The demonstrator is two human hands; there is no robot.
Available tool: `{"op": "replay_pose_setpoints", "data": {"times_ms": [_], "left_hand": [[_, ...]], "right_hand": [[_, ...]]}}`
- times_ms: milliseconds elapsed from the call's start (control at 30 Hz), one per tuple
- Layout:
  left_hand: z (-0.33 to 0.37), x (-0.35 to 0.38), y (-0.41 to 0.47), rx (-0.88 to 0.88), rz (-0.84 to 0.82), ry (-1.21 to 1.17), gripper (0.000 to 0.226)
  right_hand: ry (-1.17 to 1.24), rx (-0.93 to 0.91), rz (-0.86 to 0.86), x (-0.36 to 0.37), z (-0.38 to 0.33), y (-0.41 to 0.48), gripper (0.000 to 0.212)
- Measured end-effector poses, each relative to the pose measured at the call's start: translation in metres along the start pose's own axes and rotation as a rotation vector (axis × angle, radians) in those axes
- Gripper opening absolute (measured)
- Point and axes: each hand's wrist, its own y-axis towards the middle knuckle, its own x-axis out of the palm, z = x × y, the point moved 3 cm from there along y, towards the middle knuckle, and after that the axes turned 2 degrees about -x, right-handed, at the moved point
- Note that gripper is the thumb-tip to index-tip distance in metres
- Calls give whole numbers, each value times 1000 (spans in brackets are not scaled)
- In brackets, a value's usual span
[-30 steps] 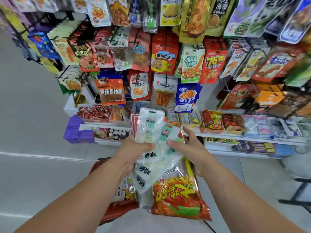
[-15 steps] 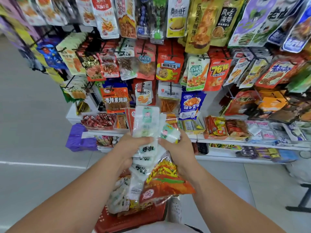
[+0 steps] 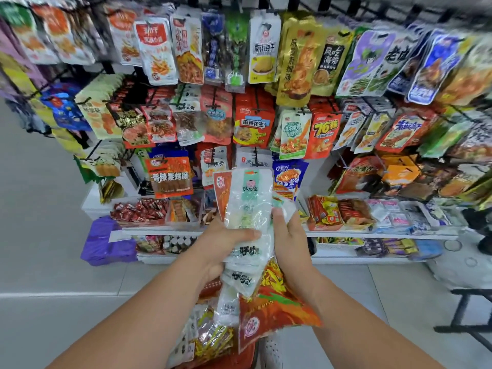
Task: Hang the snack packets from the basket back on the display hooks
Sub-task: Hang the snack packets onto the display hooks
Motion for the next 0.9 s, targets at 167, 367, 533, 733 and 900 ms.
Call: {"op": "replay_pose_setpoints", "data": {"times_ms": [167, 367, 533, 733, 900], "left_hand": [[0, 43, 5, -1, 9, 87, 34], [-3, 111, 14, -54, 37, 90, 27], [-26, 199, 34, -21, 105, 154, 25], [-46, 310, 59, 119, 95, 221, 55], [-30, 369, 64, 145, 102, 213, 87]], "right_hand": [[-20, 91, -113, -56, -12, 2, 44], [-28, 19, 11, -152, -12, 6, 81], [-203, -76, 188, -224, 9, 20, 40], [-229, 13, -91, -308, 6, 35, 57], [-103, -60, -54, -357, -3, 50, 54]]}}
